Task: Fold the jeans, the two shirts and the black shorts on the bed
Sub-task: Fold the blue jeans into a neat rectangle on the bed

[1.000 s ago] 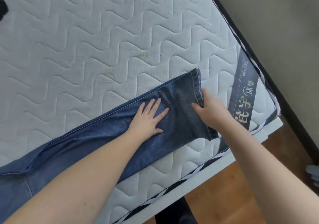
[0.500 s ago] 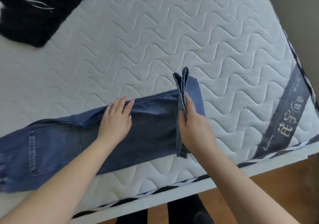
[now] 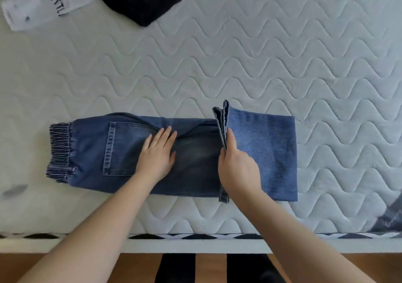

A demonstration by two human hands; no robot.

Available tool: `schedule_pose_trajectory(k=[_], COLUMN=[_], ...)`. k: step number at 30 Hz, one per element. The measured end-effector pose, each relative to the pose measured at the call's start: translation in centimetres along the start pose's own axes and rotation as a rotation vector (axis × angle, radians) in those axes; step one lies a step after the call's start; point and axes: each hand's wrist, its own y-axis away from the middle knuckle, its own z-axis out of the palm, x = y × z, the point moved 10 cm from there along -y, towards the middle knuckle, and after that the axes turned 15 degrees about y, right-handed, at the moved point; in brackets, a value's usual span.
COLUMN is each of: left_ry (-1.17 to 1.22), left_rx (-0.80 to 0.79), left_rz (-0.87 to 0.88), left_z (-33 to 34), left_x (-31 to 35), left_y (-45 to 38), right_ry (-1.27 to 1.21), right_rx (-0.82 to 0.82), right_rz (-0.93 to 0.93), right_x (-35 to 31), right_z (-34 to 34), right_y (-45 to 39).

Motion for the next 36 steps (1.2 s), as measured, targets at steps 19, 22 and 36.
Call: schedule_pose_trajectory(k=[19, 22, 36], left_ry=[0.729, 0.94, 0.944], left_rx=[0.018, 0.021, 0.076], left_rz=[-0.124, -0.314, -0.483], left_z=[-0.1, 0.2, 0.4], left_x=[-2.9, -3.4, -2.5], left_y=[1.0, 0.8, -1.4], right_ry=[-0.057, -0.129, 0.258], right_rx=[-0.125, -0.032, 0.248], right_rz=[-0.21, -0.283, -0.617], right_x=[-9.4, -8.0, -7.8], right_z=[10.9, 10.5, 11.8], right_y=[-1.9, -1.9, 0.1])
